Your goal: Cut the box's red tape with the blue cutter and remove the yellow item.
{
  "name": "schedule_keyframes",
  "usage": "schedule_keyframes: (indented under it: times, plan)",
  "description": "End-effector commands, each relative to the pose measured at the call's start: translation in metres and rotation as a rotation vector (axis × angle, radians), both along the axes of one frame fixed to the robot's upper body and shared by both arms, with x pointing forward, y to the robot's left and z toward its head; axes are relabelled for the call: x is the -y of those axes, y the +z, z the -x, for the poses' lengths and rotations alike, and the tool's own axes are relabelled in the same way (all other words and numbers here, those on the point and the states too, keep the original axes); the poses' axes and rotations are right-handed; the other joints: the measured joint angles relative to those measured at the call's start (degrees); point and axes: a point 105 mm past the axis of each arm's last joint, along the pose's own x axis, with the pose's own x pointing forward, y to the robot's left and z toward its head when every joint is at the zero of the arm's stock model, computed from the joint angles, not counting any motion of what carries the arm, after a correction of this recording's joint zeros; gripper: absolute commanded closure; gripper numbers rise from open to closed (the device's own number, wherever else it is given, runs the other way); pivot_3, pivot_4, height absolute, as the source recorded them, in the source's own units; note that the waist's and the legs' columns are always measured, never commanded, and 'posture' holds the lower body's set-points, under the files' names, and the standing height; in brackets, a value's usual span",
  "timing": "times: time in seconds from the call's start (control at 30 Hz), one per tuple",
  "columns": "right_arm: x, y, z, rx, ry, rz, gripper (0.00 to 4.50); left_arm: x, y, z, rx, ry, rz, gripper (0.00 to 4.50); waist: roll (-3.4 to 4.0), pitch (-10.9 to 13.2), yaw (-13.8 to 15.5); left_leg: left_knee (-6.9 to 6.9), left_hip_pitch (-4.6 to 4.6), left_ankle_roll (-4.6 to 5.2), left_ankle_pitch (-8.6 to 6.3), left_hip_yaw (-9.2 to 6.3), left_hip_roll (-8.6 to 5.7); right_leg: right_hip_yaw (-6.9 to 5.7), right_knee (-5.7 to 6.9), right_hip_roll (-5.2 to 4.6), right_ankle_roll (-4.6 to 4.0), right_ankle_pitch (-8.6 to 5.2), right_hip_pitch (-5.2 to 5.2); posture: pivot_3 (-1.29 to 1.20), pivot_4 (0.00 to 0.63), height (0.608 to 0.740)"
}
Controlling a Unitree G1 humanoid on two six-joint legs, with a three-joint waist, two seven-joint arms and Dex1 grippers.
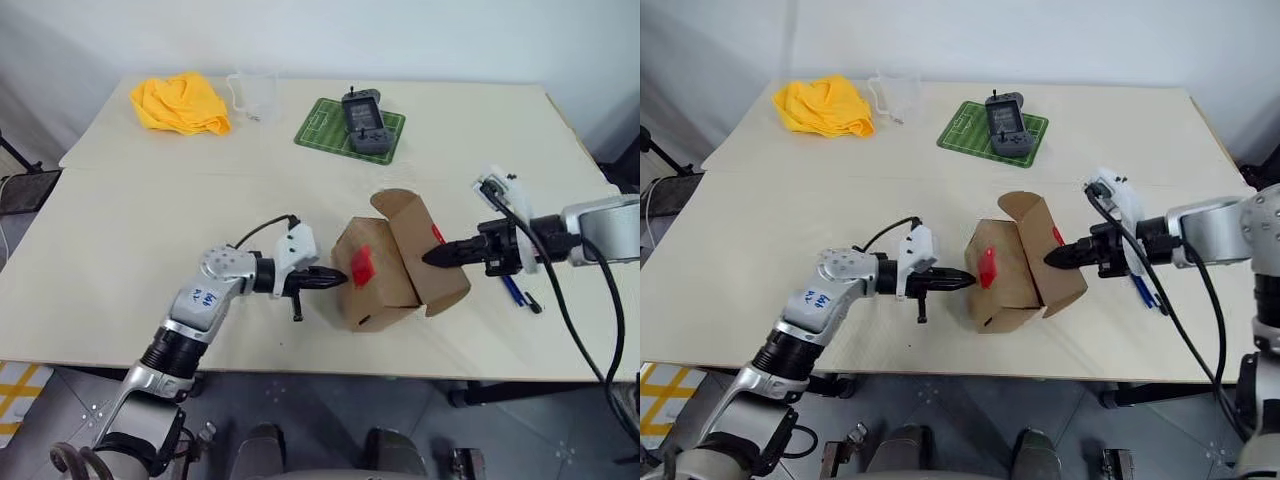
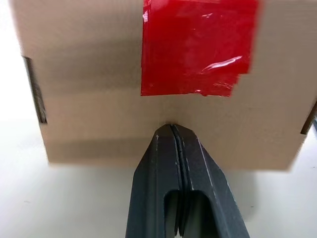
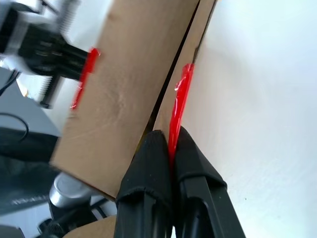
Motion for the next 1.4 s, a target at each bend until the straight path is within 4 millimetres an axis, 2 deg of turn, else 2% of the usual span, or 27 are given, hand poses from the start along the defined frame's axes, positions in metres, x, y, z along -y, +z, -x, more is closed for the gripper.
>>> schedule_keyframes:
  times: [0.03,0.2,0.47,0.63,1.03,1.17,1.3,1.4]
  plan:
    - [-0.006,0.013,0.008,0.039,0.037,0.046,4.45,0.010,0.003,0.002,0.016,-0.023,0.009,4.50,0.00,0.00,-0.06,-0.01,0.00,0.00,0.00,0.00,0.00,0.00,0.00,0.00,0.00,0.00,-0.01,0.00,0.150,0.740]
    - [-0.009,0.011,0.008,0.039,0.034,0.096,4.45,0.013,0.002,0.001,0.014,-0.010,0.029,4.50,0.00,0.00,-0.05,-0.01,-0.03,0.00,0.00,0.00,0.00,0.00,-0.01,0.00,0.00,0.00,-0.04,0.00,0.150,0.740]
    - [-0.008,-0.008,0.007,0.043,-0.007,0.166,4.45,0.009,-0.002,-0.003,0.005,0.029,0.023,4.50,0.00,0.00,-0.04,-0.01,-0.03,0.00,0.00,0.00,0.00,-0.02,-0.01,0.00,0.00,0.00,-0.04,0.00,0.150,0.740]
    - [-0.013,-0.006,0.005,0.084,-0.016,0.176,4.45,0.007,-0.004,-0.005,-0.002,0.051,0.014,4.50,0.00,0.00,-0.07,-0.02,-0.02,0.00,0.00,0.00,0.00,-0.02,0.00,0.00,0.00,0.00,-0.04,0.00,0.150,0.740]
    - [-0.003,0.005,-0.006,0.209,-0.111,0.300,4.45,0.004,0.002,-0.002,-0.003,0.034,0.002,4.50,0.00,0.00,-0.15,-0.01,-0.02,0.00,0.00,0.00,0.00,-0.01,0.01,0.00,0.00,0.00,-0.04,0.00,0.150,0.740]
    - [0.000,0.008,-0.008,0.237,-0.128,0.322,4.45,-0.003,0.020,0.005,-0.024,-0.012,0.048,4.50,0.00,0.00,-0.28,-0.02,-0.02,0.00,0.00,0.00,0.01,-0.01,0.02,0.01,0.00,0.00,-0.05,0.00,0.150,0.740]
    - [0.001,0.012,-0.010,0.259,-0.146,0.323,4.45,-0.020,0.057,0.020,-0.064,-0.135,0.105,4.50,0.00,0.00,-0.33,-0.02,-0.04,0.00,0.00,0.00,0.03,0.00,0.05,0.01,-0.01,0.00,-0.12,0.00,0.150,0.740]
    - [0.002,0.014,-0.011,0.269,-0.152,0.326,4.45,-0.020,0.072,0.031,-0.091,-0.203,0.123,4.50,0.01,0.00,-0.22,0.03,-0.49,0.00,0.00,0.01,0.03,0.03,0.16,0.01,-0.01,0.00,-0.60,0.00,0.150,0.740]
